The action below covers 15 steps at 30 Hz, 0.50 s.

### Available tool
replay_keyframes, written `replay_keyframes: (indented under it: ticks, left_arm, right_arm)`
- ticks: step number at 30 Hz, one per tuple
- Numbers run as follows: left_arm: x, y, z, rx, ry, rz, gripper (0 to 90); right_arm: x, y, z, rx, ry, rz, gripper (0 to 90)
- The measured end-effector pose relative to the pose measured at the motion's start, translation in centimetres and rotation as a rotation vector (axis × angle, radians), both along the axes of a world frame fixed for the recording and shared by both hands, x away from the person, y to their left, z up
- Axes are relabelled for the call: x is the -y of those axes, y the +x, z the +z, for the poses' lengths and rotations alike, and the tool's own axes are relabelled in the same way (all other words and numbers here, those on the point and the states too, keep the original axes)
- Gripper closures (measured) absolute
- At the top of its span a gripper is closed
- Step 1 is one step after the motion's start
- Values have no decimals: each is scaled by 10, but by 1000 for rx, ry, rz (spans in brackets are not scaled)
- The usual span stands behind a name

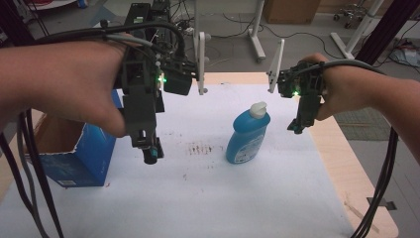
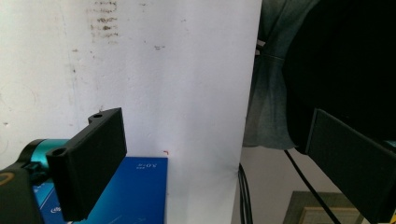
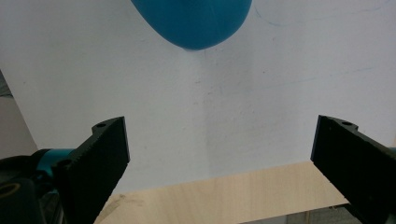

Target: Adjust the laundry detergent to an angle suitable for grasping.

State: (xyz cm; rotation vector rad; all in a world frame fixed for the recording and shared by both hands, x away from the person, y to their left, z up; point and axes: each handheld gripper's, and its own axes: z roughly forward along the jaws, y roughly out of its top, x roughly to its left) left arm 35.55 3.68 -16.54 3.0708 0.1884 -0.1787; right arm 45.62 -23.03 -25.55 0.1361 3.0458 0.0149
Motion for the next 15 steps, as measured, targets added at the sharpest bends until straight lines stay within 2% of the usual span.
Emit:
replay_keyframes:
  ticks: [6, 8, 15]
  left_arm:
    - [3, -2, 1, 11, -1, -5, 50]
    - [3, -3, 1, 15, -6, 7, 50]
    - [7, -5, -1, 20, 18, -1, 50]
  right_arm:
    - [0, -5, 3, 9, 0, -1, 34]
    - [1, -5, 4, 11, 3, 3, 34]
    - [4, -7, 8, 24, 15, -5, 34]
